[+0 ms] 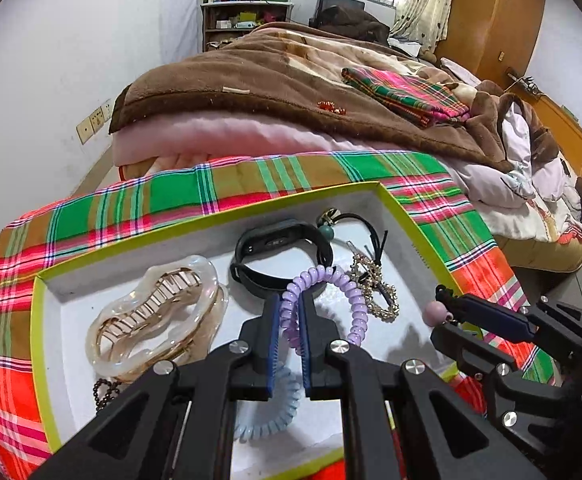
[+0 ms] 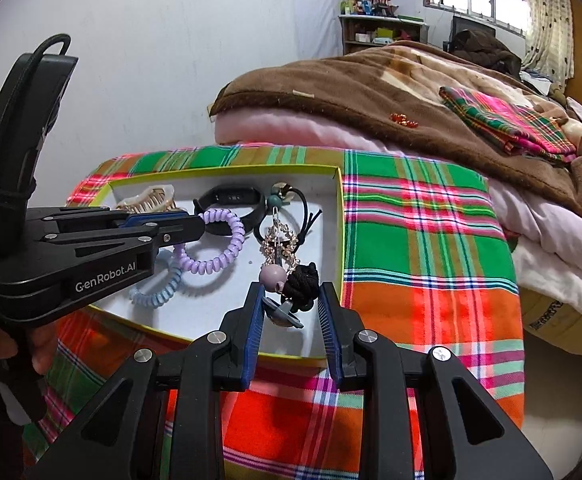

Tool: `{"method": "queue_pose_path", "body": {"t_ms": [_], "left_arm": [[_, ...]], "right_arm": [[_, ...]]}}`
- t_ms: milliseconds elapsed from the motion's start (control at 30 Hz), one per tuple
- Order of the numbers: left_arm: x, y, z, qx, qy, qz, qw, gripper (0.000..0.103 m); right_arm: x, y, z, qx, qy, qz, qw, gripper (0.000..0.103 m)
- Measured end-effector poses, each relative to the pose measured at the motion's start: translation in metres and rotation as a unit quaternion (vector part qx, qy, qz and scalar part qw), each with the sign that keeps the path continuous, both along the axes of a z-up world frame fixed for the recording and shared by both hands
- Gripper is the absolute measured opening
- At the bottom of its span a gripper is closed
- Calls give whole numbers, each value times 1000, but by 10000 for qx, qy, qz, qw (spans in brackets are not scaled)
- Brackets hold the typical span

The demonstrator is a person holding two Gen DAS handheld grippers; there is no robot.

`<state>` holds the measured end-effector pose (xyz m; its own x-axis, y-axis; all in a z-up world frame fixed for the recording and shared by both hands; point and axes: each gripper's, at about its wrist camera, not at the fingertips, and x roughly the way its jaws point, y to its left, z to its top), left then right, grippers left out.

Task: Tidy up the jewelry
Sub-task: 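Carry the charm and lavender hair tie with both grippers into the box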

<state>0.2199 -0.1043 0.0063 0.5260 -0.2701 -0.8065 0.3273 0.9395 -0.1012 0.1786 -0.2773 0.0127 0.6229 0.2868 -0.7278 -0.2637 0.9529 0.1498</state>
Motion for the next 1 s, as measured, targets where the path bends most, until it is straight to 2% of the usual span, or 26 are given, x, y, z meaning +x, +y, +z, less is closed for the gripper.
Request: {"method": "queue_pose_path", "body": {"t_ms": [1000], "left_arm": [[10,1,-14,-35,184,44,9998,11]], "right_arm": [[11,22,-12,-369,225,523,9977,28]]}}
